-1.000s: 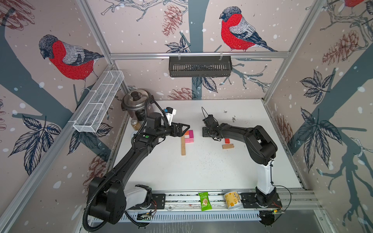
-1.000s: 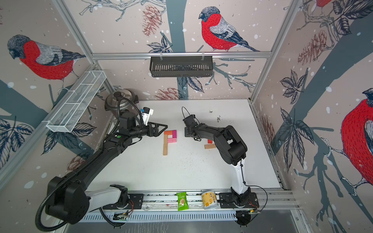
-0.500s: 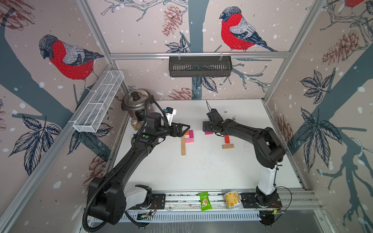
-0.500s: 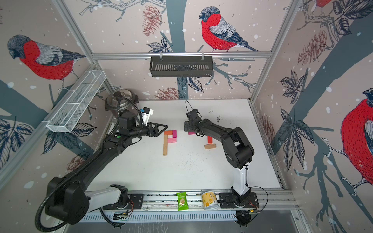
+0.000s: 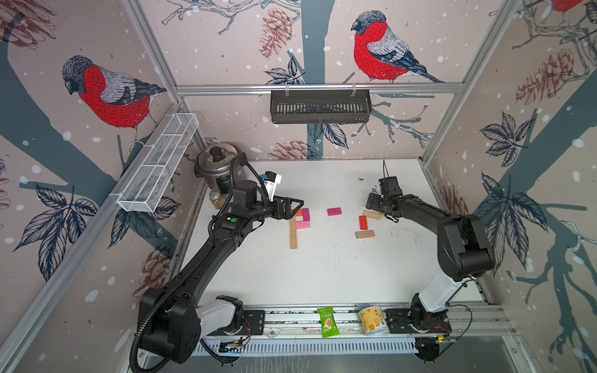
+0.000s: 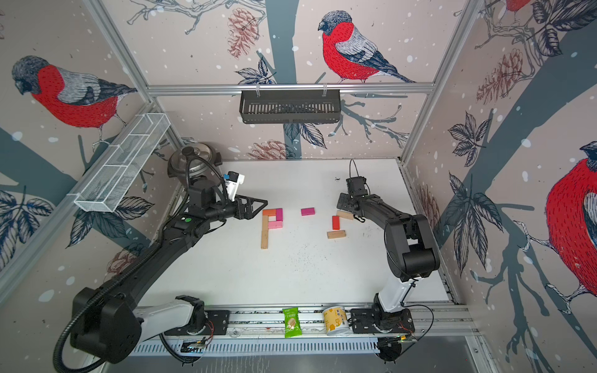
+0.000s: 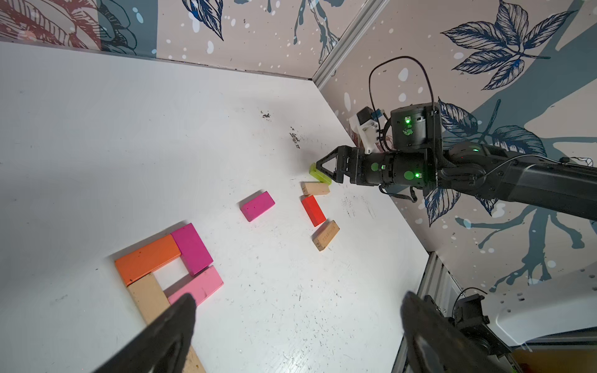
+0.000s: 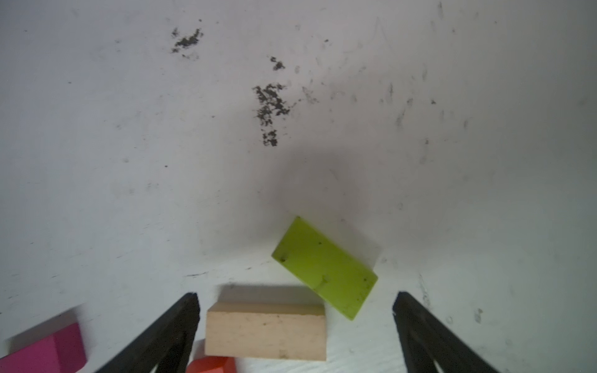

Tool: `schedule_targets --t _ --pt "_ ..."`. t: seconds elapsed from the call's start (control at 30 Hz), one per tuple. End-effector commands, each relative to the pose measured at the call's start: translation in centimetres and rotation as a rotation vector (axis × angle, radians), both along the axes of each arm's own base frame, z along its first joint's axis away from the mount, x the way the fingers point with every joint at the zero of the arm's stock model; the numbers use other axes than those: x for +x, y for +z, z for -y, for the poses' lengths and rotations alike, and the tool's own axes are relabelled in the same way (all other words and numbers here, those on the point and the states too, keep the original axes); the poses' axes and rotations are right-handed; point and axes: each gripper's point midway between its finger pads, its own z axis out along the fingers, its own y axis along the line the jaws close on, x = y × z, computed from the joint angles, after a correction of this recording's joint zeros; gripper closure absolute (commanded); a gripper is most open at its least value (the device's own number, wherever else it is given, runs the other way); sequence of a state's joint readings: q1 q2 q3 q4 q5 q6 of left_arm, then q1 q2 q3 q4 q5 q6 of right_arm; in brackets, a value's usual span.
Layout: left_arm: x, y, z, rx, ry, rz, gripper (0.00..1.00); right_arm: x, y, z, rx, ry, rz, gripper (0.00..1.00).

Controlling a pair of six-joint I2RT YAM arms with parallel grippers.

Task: Assemble the letter p with building blocks
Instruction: Place the building block at the center of the board, then pick up the building block from the center of the board.

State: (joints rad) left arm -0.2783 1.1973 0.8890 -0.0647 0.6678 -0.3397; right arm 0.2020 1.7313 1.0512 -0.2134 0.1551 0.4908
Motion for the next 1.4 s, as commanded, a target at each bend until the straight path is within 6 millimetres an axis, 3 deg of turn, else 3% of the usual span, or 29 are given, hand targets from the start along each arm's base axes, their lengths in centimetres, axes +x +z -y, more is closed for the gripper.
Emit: schedule_targets --t 0.0,0.5,1.0,1.37 --pt "0.3 0.7 0.0 0.002 -0.002 0.04 0.02 0.4 -0.4 0.6 0.013 0.002 0.013 0.05" --pt "0.4 0.5 -0.1 0.007 0.006 0.035 0.03 -0.5 -3.6 1.1 0.011 0.015 -0.056 0.14" --pt "0.4 0.6 -0.1 0.007 0.005 0.037 0.02 0.6 -5.2 3.0 0.031 -0.033 -0.096 0.28" --pt "0.4 0.7 -0.1 0.005 0.005 0.038 0.02 -1.0 -5.5 1.3 0.061 -0.006 -0.09 0.37"
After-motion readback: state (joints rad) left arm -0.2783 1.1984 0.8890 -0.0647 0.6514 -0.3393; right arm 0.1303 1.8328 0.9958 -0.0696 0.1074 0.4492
